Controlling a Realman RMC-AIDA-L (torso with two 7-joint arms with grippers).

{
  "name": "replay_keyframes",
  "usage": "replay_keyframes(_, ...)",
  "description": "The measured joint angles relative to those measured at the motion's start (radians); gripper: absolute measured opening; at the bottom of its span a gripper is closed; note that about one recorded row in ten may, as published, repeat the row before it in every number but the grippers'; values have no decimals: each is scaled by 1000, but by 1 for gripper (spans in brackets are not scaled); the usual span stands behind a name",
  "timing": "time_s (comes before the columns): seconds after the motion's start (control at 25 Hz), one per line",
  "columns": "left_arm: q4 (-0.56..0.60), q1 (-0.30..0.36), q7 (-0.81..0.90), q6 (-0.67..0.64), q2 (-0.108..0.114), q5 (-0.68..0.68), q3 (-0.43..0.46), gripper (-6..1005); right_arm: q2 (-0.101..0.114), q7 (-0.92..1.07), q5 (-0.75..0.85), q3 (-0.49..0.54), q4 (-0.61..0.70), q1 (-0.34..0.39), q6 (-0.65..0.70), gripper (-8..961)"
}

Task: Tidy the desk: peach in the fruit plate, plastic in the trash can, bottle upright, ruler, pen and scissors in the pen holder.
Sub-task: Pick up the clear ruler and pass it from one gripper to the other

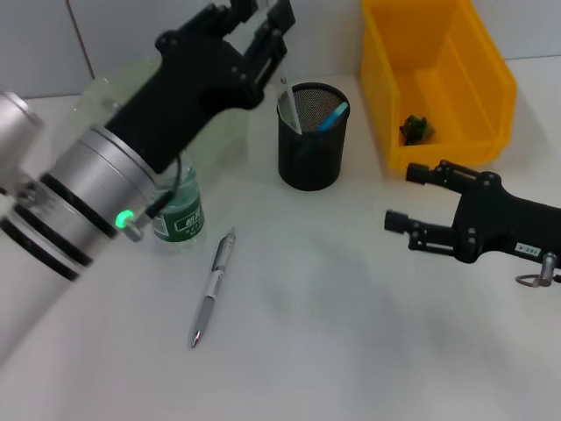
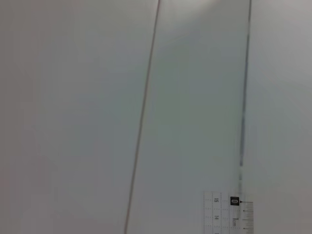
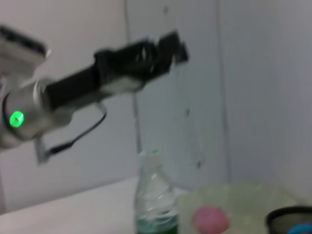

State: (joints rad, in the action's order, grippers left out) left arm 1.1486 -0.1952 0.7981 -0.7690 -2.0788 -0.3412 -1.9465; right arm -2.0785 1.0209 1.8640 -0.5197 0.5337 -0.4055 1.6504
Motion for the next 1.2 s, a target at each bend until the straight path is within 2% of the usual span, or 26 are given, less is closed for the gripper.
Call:
replay_keyframes(0.04, 0, 0, 0, 0, 0, 0, 0, 393, 0, -43, -22, 14, -31, 2, -9, 817)
replay_keyframes(0.08, -46, -16, -158, 1, -1, 171, -74, 393, 0, -76, -40, 23, -60, 4, -16, 817)
replay_keyframes(0.12, -46, -16, -158, 1, -1, 171, -74, 394, 0, -107, -56, 28, -81, 6, -21, 817)
replay_keyframes(0.16, -91, -39, -329, -3, -1, 361, -164, 394, -1, -135, -77, 31, -105, 7, -24, 817)
replay_keyframes(0.2, -105, -45, -388, -5, -1, 419, -194, 394, -1, -161, -98, 33, -128, 8, -26, 817)
replay_keyframes(0.28, -127, -54, -479, -10, -1, 509, -245, 394, -2, -210, -142, 32, -173, 8, -26, 817)
replay_keyframes(0.36, -127, -54, -479, -10, -1, 509, -245, 395, -3, -253, -163, 30, -215, -1, -27, 817)
replay_keyframes(0.4, -147, -59, -589, -17, -1, 621, -310, 395, -3, -253, -163, 30, -215, -1, -27, 817)
replay_keyframes(0.44, -147, -59, -589, -17, -1, 621, -310, 395, -3, -267, -164, 29, -228, -5, -27, 817)
replay_keyframes(0.52, -165, -61, -699, -36, -1, 750, -374, 396, -4, -297, -164, 27, -256, -14, -30, 817)
replay_keyframes(0.6, -165, -61, -699, -36, -1, 750, -374, 396, -5, -315, -165, 27, -285, -23, -37, 817)
replay_keyframes(0.76, -187, -93, -900, -108, -1, 978, -498, 397, -8, -373, -165, 28, -357, -40, -55, 817)
replay_keyframes(1.2, -202, -136, -956, -112, -1, 1063, -545, 399, -11, -559, -181, 82, -498, -93, -135, 817)
